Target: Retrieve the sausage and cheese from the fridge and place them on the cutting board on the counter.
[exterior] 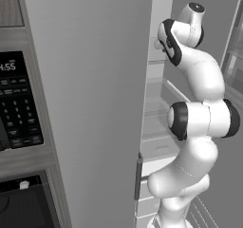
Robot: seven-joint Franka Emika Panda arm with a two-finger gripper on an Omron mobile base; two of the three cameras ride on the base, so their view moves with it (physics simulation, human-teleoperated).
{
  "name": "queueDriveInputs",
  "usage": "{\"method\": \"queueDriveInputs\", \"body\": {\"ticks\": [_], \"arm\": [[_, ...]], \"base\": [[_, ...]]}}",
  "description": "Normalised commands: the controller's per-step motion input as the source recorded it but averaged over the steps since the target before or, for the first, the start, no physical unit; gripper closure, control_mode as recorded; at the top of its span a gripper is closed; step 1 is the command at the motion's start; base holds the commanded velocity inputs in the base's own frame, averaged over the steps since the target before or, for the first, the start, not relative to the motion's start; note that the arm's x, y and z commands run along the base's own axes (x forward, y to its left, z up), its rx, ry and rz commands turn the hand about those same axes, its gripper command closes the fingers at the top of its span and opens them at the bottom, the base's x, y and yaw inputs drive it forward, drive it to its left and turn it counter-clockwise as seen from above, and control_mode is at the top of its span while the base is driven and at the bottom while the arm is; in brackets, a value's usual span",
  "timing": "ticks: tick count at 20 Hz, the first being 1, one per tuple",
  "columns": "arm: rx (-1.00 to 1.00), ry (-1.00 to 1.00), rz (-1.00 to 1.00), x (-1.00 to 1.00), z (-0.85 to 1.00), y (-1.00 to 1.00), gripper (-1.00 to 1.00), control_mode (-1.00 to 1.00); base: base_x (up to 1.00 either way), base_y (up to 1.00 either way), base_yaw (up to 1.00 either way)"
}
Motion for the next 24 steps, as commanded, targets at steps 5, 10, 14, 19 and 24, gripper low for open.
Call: {"method": "queueDriveInputs", "body": {"ticks": [5, 10, 14, 19, 24], "arm": [[0.0, 0.0, 0.05, -1.0, 0.06, 0.02, 1.0, -1.0], [0.0, 0.0, 0.03, -1.0, 0.11, 0.28, 1.0, -1.0], [0.0, -0.05, 0.0, -1.0, -0.08, 0.37, 1.0, -1.0], [0.0, -0.11, 0.0, -1.0, -0.38, 0.23, 1.0, -1.0], [0.03, -0.01, 0.0, -1.0, -0.78, 0.0, 1.0, -1.0]], "base": [[0.0, 0.0, 0.0], [0.0, 0.0, 0.0], [0.0, 0.0, 0.0], [0.0, 0.0, 0.0], [0.0, 0.0, 0.0]]}}
